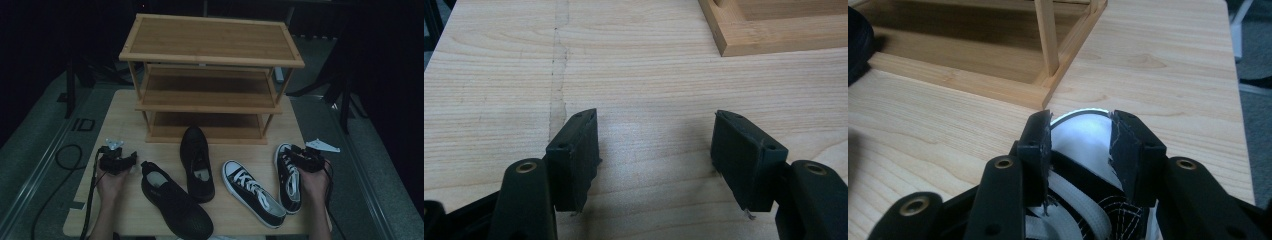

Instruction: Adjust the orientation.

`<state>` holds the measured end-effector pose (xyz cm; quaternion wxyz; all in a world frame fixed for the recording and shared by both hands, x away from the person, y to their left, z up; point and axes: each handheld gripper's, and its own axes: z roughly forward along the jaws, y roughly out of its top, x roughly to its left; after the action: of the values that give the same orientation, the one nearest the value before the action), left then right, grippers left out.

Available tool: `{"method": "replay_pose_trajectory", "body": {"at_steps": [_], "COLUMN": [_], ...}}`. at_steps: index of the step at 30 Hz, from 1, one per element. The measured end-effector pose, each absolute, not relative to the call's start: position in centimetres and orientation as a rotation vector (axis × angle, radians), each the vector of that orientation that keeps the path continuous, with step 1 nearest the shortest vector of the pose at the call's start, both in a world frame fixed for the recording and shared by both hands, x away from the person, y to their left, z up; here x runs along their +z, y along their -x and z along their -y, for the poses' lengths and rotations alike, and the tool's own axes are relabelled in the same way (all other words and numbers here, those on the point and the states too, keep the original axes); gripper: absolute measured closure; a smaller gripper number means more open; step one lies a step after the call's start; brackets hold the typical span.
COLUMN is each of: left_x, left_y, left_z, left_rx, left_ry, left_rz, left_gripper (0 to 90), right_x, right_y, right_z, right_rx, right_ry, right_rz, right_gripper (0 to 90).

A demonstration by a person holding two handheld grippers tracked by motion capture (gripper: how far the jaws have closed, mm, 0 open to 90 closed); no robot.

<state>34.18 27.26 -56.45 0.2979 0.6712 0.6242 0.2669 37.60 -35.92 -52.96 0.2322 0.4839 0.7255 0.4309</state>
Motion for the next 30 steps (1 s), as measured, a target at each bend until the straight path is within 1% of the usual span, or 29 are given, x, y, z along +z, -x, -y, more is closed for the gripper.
{"method": "replay_pose_trajectory", "body": {"at_steps": [3, 4, 8, 18, 28, 30], "left_x": [-56.4, -56.3, -56.2, -56.1, -54.6, -54.1], "left_y": [-34.1, -34.1, -34.0, -34.0, -33.3, -33.3], "left_z": [-27.3, -27.3, -27.3, -27.4, -27.8, -27.7], "left_rx": [0.701, 0.7, 0.689, 0.67, 0.607, 0.573], "left_ry": [-1.795, -1.799, -1.811, -1.83, -1.807, -1.838], "left_rz": [-1.652, -1.651, -1.652, -1.634, -1.572, -1.535], "left_gripper": [37.8, 40.2, 44.0, 46.2, 54.7, 57.2], "right_x": [-52.9, -52.9, -52.9, -53.1, -53.1, -53.1], "right_y": [-37.5, -37.5, -37.5, -37.5, -37.5, -37.4], "right_z": [36.0, 36.0, 36.0, 35.8, 35.8, 35.8], "right_rx": [1.196, 1.201, 1.2, 1.194, 1.202, 1.204], "right_ry": [-1.33, -1.334, -1.334, -1.322, -1.322, -1.324], "right_rz": [-1.989, -1.99, -1.992, -1.993, -1.993, -1.991], "right_gripper": [59.3, 59.3, 57.6, 54.9, 54.3, 54.0]}}
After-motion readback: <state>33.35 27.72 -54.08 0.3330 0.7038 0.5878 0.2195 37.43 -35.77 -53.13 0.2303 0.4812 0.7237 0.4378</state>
